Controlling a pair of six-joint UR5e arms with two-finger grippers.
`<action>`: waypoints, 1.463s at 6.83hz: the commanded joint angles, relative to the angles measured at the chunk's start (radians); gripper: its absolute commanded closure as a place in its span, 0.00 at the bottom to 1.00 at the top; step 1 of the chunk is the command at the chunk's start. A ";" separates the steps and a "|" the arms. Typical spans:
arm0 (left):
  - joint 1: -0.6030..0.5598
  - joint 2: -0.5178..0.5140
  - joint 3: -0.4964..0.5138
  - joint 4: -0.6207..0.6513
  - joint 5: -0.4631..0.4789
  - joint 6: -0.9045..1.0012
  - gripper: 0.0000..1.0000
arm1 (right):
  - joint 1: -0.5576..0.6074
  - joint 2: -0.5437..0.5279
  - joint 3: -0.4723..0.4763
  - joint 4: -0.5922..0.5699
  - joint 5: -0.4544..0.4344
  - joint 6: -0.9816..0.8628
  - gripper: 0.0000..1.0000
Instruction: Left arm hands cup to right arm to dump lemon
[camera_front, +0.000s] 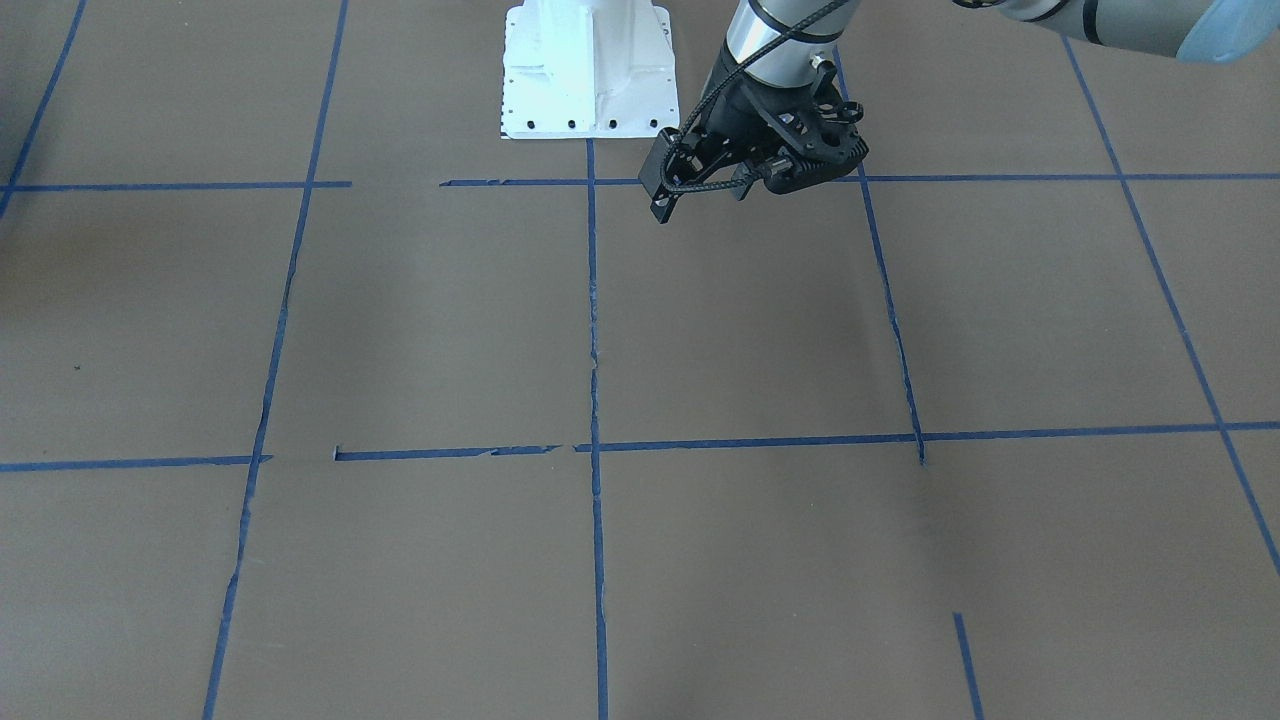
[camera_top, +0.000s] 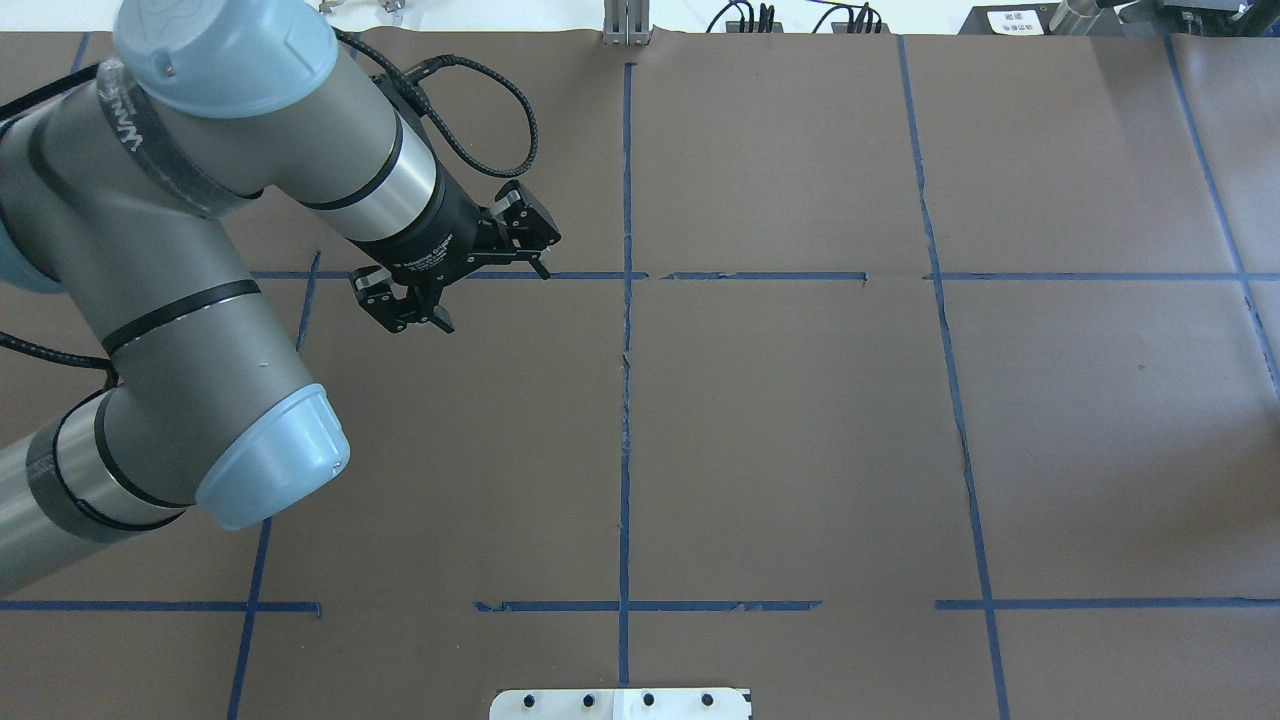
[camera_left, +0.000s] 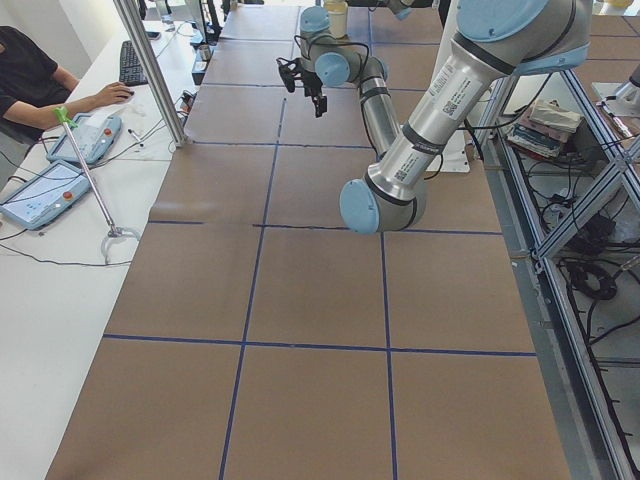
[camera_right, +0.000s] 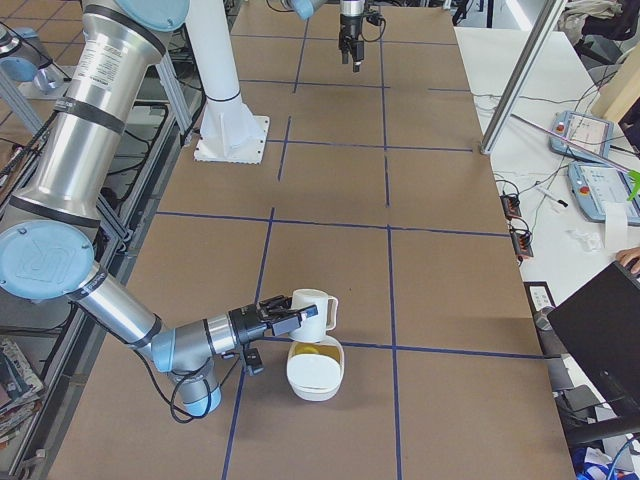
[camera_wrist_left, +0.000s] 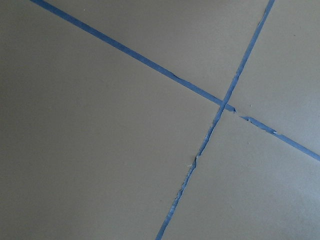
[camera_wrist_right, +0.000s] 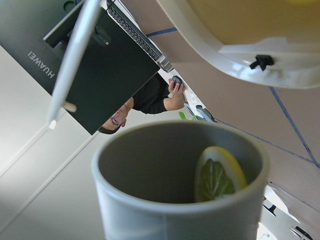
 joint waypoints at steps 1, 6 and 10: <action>0.000 0.001 0.001 0.000 0.000 0.002 0.00 | 0.016 0.002 -0.007 0.003 0.005 0.079 0.99; 0.001 0.003 0.003 -0.001 -0.001 0.002 0.00 | 0.010 0.026 0.024 0.026 0.094 -0.356 1.00; 0.003 0.013 0.000 0.000 -0.001 0.002 0.00 | 0.010 0.068 0.237 -0.339 0.133 -0.565 0.99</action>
